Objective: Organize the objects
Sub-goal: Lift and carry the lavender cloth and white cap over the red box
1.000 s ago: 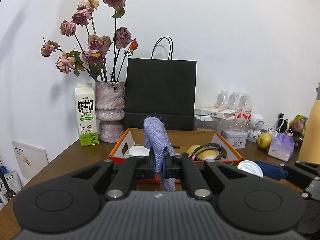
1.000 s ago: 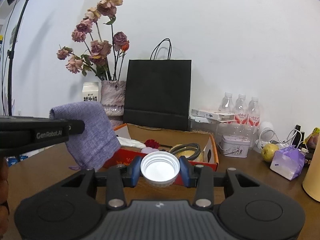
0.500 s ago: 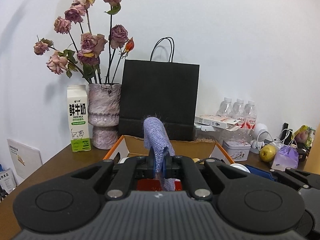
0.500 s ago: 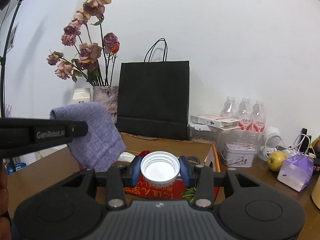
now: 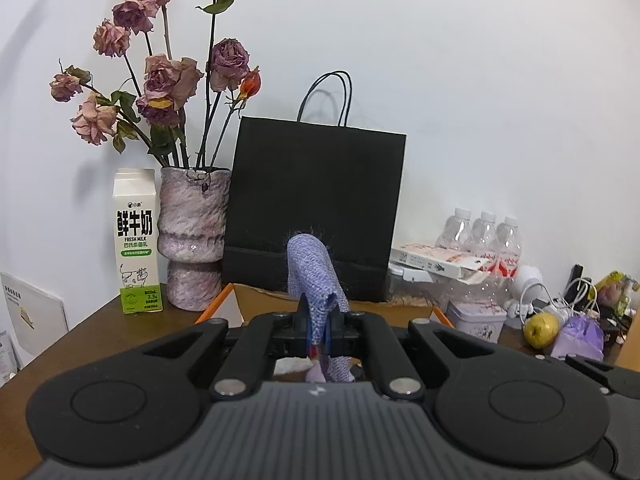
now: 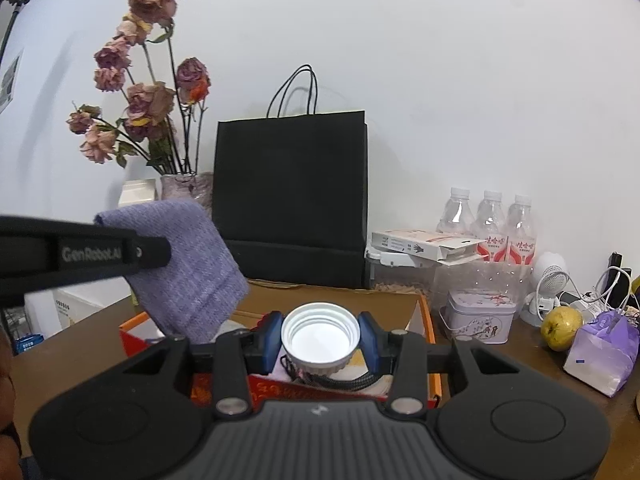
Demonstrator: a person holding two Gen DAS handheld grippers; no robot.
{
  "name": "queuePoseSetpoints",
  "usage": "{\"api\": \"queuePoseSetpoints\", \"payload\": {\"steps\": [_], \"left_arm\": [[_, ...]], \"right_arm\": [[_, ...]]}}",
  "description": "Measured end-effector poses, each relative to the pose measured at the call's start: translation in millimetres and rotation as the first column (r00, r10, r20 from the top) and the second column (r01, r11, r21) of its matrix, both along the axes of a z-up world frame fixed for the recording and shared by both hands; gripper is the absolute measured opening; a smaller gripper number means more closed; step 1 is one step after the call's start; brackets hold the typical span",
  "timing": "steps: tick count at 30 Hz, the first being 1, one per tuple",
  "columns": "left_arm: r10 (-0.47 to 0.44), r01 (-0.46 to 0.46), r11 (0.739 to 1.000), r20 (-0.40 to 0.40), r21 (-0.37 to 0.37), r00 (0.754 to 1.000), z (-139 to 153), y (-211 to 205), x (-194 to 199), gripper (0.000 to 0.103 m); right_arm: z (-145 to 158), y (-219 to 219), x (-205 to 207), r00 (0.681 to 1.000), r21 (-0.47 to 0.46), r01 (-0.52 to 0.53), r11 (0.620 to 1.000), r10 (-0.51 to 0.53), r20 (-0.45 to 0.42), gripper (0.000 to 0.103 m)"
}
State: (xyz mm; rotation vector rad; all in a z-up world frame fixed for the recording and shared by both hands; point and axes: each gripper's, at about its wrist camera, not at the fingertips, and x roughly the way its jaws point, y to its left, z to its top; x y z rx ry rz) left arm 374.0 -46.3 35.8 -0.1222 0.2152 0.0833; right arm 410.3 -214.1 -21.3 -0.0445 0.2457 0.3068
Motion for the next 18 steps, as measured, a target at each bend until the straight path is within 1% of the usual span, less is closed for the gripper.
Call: {"api": "queuePoseSetpoints", "payload": {"steps": [5,18], "left_arm": [[0.013,-0.013,1.000,-0.001,-0.013,1.000,0.1,5.9,20.7,0.006],[0.032,-0.033,0.999,-0.044,-0.027,0.999,-8.9,20.2,69.2,0.006]], "right_arm": [[-1.0,0.3,18.3,1.000,-0.001,0.015,1.000,-0.015,-0.001,0.039],[-9.6,12.6,65.2,1.000,-0.015,0.015,1.000,-0.015,-0.023,0.039]]}}
